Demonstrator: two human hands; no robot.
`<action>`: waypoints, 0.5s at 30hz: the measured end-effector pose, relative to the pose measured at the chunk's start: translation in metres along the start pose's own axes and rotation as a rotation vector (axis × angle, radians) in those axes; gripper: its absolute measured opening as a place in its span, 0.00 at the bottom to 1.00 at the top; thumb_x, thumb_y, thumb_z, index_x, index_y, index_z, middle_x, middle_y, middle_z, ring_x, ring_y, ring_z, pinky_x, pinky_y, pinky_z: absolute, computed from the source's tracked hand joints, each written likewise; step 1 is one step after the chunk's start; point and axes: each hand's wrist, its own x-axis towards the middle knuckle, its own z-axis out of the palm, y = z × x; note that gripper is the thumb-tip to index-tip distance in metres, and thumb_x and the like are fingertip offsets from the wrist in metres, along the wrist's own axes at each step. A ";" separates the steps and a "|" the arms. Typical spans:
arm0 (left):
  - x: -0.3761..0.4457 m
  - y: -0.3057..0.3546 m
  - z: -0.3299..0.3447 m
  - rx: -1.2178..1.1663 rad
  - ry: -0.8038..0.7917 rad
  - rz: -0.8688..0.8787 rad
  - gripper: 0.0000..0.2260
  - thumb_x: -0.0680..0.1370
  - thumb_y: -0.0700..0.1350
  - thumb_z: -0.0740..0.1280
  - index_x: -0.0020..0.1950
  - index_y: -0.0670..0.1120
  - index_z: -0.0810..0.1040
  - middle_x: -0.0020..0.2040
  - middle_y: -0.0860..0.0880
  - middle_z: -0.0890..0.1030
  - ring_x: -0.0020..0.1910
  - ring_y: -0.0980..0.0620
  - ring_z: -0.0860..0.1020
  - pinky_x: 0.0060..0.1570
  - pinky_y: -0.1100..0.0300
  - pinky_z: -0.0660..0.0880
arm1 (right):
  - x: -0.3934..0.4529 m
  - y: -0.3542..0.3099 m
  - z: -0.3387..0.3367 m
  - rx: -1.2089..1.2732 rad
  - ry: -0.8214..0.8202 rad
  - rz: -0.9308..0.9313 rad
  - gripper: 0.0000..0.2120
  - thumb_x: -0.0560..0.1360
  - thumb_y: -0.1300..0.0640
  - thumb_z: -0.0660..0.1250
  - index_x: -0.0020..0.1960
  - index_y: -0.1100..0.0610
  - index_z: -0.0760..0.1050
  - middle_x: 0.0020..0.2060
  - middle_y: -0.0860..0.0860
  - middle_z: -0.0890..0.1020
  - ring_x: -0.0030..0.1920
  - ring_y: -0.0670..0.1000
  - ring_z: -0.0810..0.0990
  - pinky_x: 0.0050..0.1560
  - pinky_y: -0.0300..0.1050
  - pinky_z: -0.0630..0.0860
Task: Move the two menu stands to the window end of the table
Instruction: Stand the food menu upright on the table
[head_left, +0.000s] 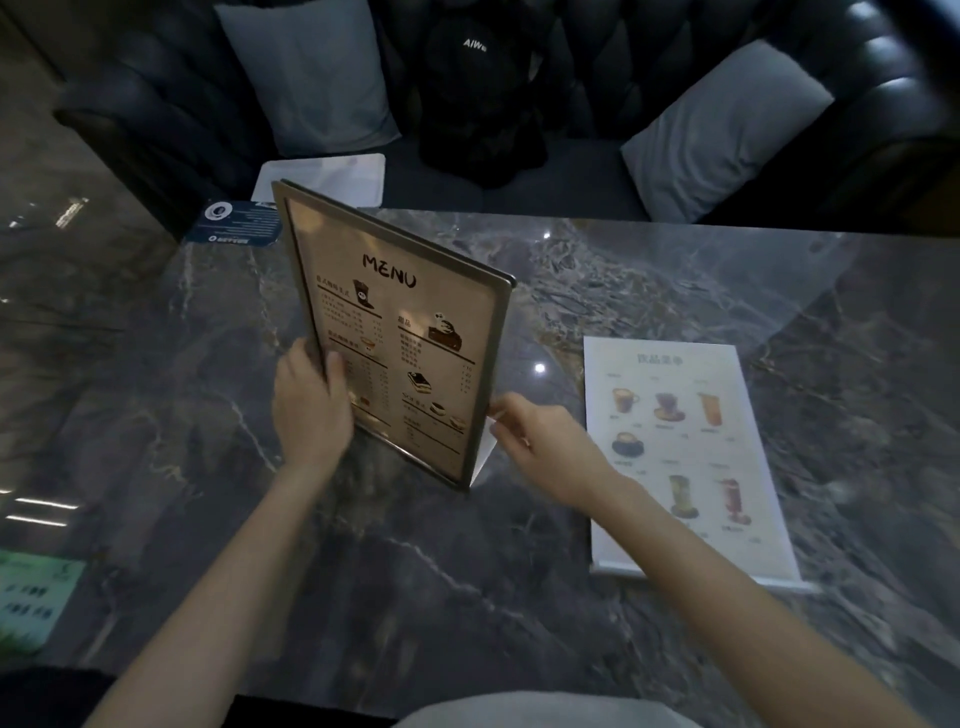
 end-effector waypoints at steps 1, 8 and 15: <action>-0.011 0.003 0.001 0.059 0.024 0.069 0.17 0.80 0.48 0.55 0.63 0.38 0.69 0.59 0.38 0.75 0.58 0.40 0.73 0.58 0.45 0.70 | -0.003 0.005 -0.007 -0.088 0.016 -0.028 0.11 0.77 0.56 0.58 0.58 0.57 0.71 0.50 0.56 0.83 0.49 0.55 0.81 0.49 0.54 0.79; -0.096 0.052 0.029 0.111 0.071 0.640 0.09 0.76 0.42 0.61 0.43 0.39 0.78 0.38 0.41 0.81 0.39 0.46 0.75 0.40 0.59 0.64 | -0.042 0.062 -0.069 -0.477 0.182 -0.121 0.12 0.73 0.58 0.56 0.43 0.61 0.77 0.38 0.57 0.83 0.39 0.60 0.80 0.36 0.52 0.78; -0.155 0.091 0.094 0.291 -0.290 0.693 0.20 0.76 0.50 0.57 0.62 0.40 0.73 0.61 0.40 0.78 0.62 0.47 0.68 0.61 0.53 0.68 | -0.115 0.154 -0.105 -0.595 0.279 0.168 0.10 0.69 0.64 0.65 0.51 0.62 0.76 0.52 0.60 0.81 0.54 0.63 0.77 0.51 0.55 0.76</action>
